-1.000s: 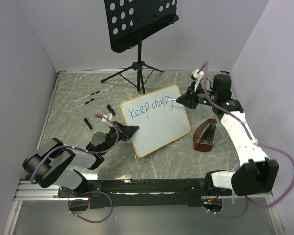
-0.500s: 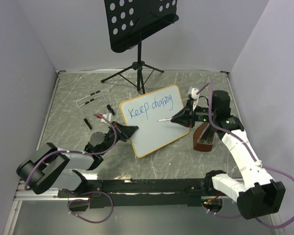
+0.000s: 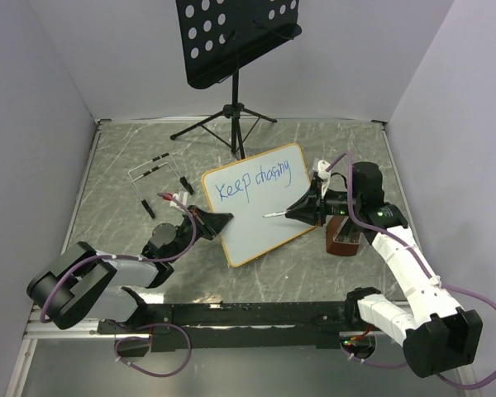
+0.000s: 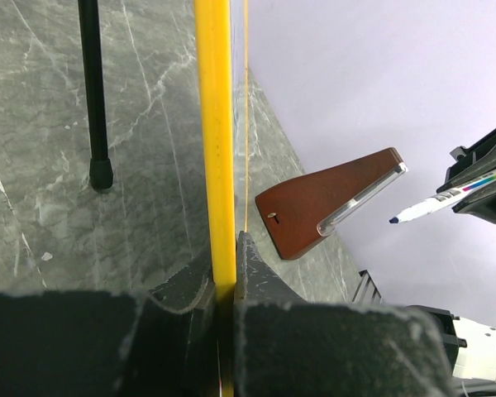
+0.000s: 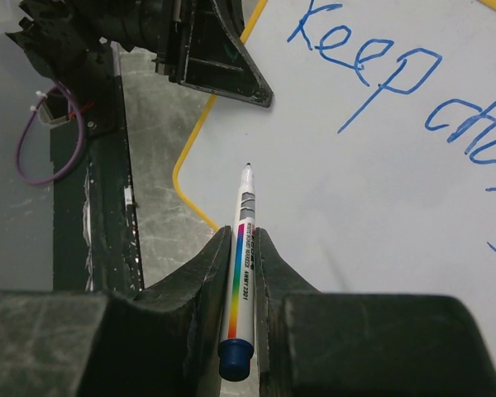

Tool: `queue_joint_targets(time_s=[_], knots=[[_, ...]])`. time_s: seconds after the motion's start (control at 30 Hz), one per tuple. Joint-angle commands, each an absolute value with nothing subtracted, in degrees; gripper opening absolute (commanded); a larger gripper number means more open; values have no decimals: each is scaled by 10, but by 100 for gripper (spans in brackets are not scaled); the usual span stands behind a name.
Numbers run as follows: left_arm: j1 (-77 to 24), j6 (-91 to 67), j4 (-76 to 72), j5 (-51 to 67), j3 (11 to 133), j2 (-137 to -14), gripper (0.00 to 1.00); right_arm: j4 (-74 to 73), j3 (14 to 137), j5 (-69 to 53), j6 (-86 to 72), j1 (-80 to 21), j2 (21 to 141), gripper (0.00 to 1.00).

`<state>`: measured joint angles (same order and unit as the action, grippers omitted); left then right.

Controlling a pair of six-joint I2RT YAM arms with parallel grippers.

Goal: Write a sentence on the whiteboard

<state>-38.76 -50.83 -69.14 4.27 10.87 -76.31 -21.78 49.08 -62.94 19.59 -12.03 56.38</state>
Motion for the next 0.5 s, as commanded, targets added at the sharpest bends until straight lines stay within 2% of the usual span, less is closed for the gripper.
queue_joint_targets(time_s=[0.0,0.47], knots=[[-388,-485,-720,54,105,-756,1,-189,489,-642,211,-123,555,0],[-392,-500,-748,54,98,-770,1,-183,484,-628,211,-124,563,0]])
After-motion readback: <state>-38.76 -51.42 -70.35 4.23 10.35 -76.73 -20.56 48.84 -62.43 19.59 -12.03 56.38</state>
